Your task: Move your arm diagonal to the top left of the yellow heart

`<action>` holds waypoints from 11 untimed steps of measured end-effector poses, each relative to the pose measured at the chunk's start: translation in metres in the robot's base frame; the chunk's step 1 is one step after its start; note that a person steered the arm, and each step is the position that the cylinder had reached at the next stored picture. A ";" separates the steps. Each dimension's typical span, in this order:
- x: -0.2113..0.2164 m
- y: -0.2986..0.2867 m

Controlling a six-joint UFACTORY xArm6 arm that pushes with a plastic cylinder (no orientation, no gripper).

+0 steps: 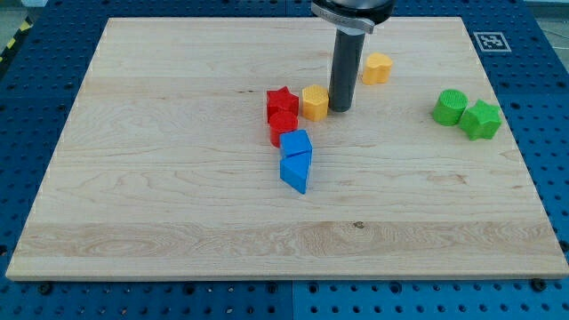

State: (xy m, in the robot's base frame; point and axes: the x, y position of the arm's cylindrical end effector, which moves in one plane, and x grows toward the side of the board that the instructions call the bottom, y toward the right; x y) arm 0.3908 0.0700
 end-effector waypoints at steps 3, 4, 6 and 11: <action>-0.006 -0.001; -0.024 -0.001; -0.043 -0.001; -0.097 -0.002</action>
